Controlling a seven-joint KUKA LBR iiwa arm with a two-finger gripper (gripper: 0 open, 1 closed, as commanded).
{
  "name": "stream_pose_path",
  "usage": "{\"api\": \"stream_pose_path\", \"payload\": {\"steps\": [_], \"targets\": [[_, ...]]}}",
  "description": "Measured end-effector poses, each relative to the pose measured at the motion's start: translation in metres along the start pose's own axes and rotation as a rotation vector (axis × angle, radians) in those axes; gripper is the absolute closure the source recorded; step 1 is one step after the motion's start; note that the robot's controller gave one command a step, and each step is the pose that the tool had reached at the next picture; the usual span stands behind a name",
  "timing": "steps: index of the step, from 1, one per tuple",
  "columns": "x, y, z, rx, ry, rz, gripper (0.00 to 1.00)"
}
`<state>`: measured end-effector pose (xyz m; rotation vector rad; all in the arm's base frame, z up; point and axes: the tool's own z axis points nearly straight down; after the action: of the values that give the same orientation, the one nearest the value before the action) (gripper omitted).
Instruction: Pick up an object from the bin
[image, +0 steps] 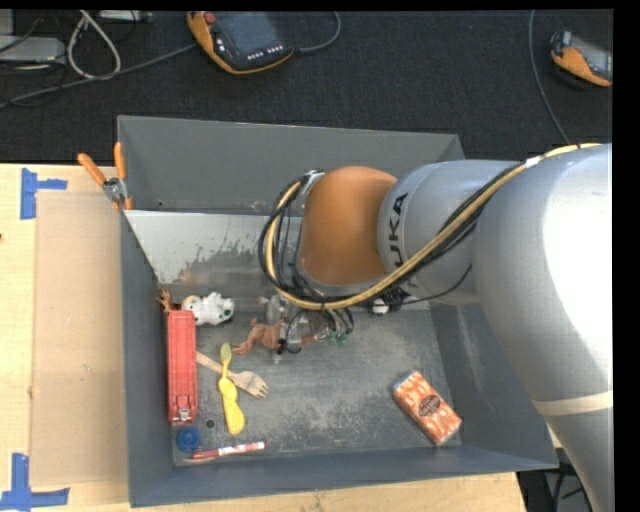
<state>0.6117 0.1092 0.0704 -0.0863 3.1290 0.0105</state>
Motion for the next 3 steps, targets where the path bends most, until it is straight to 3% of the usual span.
{"api": "stream_pose_path", "payload": {"steps": [1, 2, 3], "targets": [[0.002, 0.000, -0.041, 0.001, 0.007, 0.000, 1.00], [-0.001, 0.000, -0.073, 0.000, -0.004, 0.000, 1.00], [0.000, 0.000, -0.105, 0.001, 0.003, 0.001, 1.00]]}}
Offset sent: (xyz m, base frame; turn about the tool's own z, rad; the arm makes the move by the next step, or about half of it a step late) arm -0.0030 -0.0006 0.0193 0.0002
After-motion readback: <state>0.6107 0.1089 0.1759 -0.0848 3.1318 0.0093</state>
